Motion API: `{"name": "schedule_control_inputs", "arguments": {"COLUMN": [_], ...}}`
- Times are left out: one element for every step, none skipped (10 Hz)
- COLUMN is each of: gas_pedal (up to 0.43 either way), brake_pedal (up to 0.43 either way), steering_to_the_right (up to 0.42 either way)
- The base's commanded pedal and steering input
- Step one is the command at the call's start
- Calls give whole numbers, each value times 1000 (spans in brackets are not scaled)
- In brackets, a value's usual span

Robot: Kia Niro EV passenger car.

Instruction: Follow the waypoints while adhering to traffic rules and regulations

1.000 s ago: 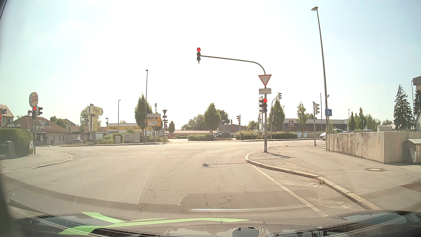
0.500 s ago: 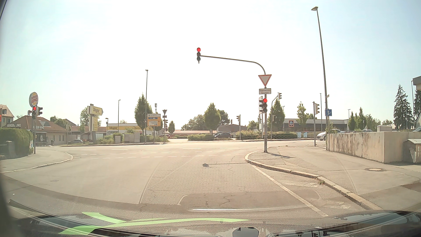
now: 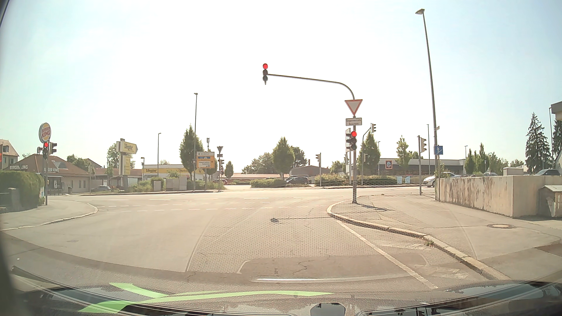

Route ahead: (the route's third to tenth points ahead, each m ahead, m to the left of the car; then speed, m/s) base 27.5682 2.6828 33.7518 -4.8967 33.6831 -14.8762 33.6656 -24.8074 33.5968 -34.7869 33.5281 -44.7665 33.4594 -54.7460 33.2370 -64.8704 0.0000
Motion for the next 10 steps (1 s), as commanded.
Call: {"name": "schedule_control_inputs", "arguments": {"gas_pedal": [0, 0, 0, 0, 0, 0, 0, 0, 0, 0], "brake_pedal": [311, 311, 311, 311, 311, 311, 311, 311, 311, 305], "steering_to_the_right": [-16, -16, -16, -16, -16, -16, -16, -16, -16, -16]}}
